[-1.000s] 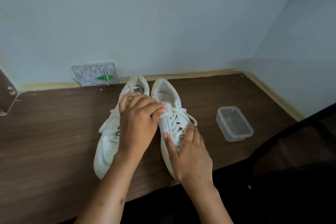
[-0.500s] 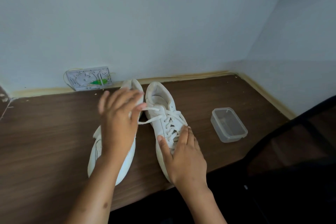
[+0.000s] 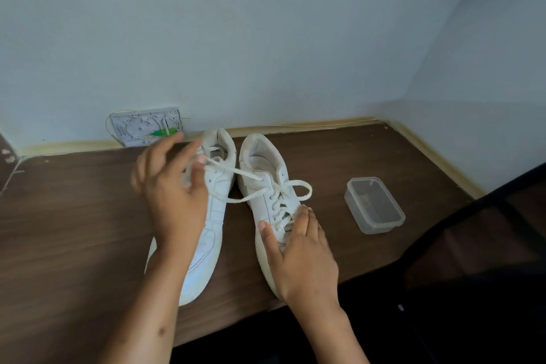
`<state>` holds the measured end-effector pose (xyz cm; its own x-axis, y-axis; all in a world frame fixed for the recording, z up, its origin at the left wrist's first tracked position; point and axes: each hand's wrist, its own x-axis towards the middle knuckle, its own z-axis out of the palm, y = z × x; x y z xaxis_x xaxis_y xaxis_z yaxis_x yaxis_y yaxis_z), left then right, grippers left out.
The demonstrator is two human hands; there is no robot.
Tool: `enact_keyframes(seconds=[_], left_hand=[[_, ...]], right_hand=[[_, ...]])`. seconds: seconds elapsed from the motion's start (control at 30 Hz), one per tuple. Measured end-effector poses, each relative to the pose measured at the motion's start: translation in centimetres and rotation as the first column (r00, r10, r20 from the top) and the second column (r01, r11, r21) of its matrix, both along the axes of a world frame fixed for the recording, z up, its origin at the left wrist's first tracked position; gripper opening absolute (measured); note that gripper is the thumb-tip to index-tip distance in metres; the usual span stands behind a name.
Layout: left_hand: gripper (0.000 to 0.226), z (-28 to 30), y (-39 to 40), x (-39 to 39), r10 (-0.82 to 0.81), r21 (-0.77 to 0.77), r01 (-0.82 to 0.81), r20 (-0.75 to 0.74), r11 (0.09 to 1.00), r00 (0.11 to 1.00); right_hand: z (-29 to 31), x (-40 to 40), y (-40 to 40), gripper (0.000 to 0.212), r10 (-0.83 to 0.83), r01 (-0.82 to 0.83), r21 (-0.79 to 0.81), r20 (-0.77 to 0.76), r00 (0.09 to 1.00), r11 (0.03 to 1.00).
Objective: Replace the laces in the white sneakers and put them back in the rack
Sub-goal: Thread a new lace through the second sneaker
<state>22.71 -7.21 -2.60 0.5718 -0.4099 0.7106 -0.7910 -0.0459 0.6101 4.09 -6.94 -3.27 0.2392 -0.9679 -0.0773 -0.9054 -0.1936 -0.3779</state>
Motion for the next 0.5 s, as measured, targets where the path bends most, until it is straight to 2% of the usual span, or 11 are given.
enact_keyframes(seconds=[0.1, 0.2, 0.27, 0.4, 0.5], left_hand=[[0.023, -0.4, -0.6, -1.3, -0.193, 0.130, 0.168, 0.217, 0.977, 0.957], [0.012, -0.9, -0.8, -3.0, -0.274, 0.207, 0.220, 0.286, 0.953, 0.918], [0.005, -1.0, -0.8, -2.7, -0.225, 0.157, 0.189, 0.264, 0.969, 0.938], [0.007, -0.1, -0.1, -0.1, -0.028, 0.040, 0.025, 0.072, 0.999, 0.997], [0.006, 0.3, 0.6, 0.9, 0.041, 0.044, -0.042, 0.015, 0.998, 0.999]], right_hand=[[0.0, 0.1, 0.0, 0.088, -0.005, 0.005, -0.012, 0.003, 1.000, 1.000], [-0.1, 0.2, 0.1, 0.087, -0.011, 0.011, -0.017, 0.004, 1.000, 1.000], [-0.1, 0.2, 0.1, 0.088, -0.009, 0.009, -0.020, 0.000, 1.000, 1.000], [0.0, 0.2, 0.1, 0.089, -0.011, 0.011, -0.005, -0.013, 1.000, 1.000], [0.0, 0.1, 0.0, 0.089, -0.006, 0.006, -0.006, -0.008, 1.000, 1.000]])
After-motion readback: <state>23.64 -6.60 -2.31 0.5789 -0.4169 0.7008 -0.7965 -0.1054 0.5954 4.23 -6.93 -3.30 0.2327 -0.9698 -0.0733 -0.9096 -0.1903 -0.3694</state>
